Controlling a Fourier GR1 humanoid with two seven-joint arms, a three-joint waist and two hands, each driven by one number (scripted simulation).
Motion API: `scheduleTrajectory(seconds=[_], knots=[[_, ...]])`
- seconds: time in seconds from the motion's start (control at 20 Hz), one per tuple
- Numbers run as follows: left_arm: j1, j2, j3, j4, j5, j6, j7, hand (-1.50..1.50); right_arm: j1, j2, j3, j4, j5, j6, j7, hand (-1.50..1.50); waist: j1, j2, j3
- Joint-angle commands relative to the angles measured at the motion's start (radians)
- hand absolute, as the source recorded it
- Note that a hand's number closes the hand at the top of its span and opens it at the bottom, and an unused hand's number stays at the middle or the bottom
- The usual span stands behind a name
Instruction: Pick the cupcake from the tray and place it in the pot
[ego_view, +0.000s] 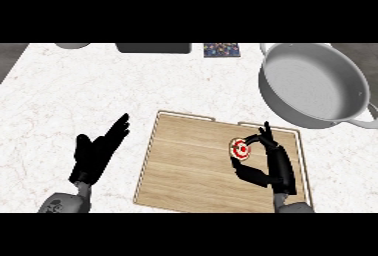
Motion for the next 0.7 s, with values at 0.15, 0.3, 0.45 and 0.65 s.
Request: scheduleTrajectory(seconds=[0.15,0.3,0.45,0.65], knots=[[0.029,-0.007,0.003,-0.038,-0.008,-0.006,0.004,0.0,0.063,-0.103,-0.075,-0.008,-0.041,0.043,-0.12,1.5,0.002,0.021,0.025],[0.038,0.005,0.017,-0.014,-0.004,-0.007,-0.024,0.0,0.1,-0.296,-0.278,0.043,-0.175,0.175,-0.205,1.5,-0.016,0.023,0.027],[0.052,-0.008,0.013,-0.009,-0.01,0.007,-0.027,0.0,0.135,-0.418,-0.435,0.139,-0.267,0.267,-0.305,1.5,-0.022,0.026,0.03],[0.05,0.012,0.013,-0.044,0.002,-0.032,-0.023,0.0,0.066,-0.566,-0.56,0.367,-0.321,0.421,-0.428,1.5,0.014,0.025,0.028]])
